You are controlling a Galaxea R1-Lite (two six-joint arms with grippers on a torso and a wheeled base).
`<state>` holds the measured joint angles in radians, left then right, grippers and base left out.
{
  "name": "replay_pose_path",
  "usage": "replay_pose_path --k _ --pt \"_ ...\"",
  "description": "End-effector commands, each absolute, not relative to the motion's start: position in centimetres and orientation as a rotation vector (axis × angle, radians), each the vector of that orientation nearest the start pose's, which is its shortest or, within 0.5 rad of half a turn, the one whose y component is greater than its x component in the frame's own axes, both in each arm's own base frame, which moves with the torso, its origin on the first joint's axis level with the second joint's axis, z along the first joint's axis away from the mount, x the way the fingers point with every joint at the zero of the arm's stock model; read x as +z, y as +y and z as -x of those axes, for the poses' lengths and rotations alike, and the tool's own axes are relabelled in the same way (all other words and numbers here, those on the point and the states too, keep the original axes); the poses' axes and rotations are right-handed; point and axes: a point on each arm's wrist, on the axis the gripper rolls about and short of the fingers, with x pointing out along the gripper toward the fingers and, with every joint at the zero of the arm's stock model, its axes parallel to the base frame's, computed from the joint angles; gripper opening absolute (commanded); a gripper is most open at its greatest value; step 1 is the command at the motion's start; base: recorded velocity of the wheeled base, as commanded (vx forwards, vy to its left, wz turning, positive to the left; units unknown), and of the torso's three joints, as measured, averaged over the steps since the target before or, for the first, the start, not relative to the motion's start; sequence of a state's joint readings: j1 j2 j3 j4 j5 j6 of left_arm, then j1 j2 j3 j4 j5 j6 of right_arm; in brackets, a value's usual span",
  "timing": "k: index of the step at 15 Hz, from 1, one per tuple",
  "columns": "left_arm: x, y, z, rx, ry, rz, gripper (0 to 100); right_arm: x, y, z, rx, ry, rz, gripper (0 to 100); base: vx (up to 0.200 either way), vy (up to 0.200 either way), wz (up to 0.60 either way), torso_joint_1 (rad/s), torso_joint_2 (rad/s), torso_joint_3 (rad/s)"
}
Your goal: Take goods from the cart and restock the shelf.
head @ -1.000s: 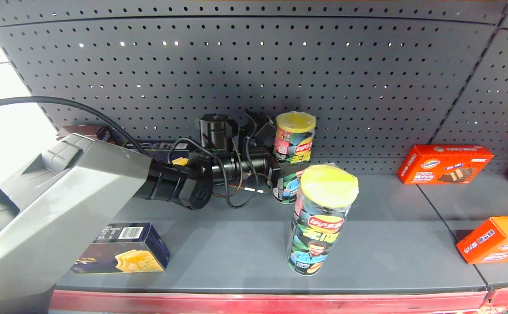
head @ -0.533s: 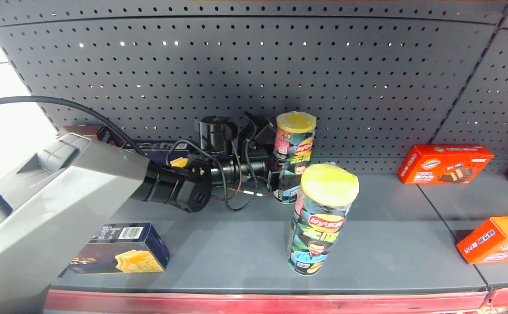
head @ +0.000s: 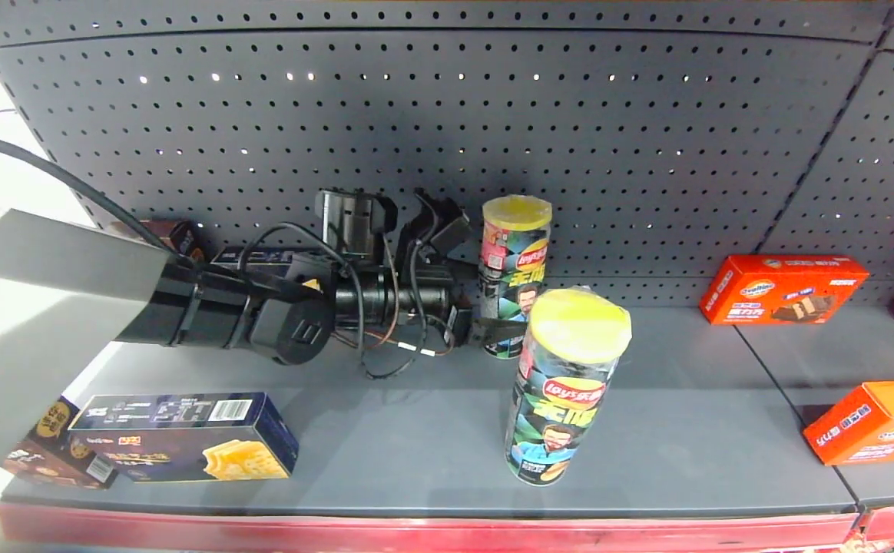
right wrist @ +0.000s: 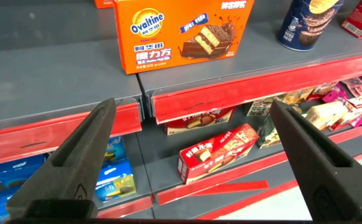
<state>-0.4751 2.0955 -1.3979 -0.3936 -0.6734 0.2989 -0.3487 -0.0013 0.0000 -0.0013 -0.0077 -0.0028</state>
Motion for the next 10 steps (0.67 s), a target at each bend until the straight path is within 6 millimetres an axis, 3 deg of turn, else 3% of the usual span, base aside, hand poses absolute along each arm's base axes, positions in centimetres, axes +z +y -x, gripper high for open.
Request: replay_pose_path --k 1,10 --pt "19.2 -19.7 -36.3 -1.108 0.141 -0.302 100 7.6 0.8 2.1 -0.356 -0.001 0.003 100 0.0 0.0 0.0 0.0 0.0 0.0" --pt "20.1 -20.0 -36.7 -0.952 0.082 -0.3 100 7.6 0.8 2.1 -0.356 -0.001 0.003 100 0.0 0.0 0.0 0.0 0.0 0.0"
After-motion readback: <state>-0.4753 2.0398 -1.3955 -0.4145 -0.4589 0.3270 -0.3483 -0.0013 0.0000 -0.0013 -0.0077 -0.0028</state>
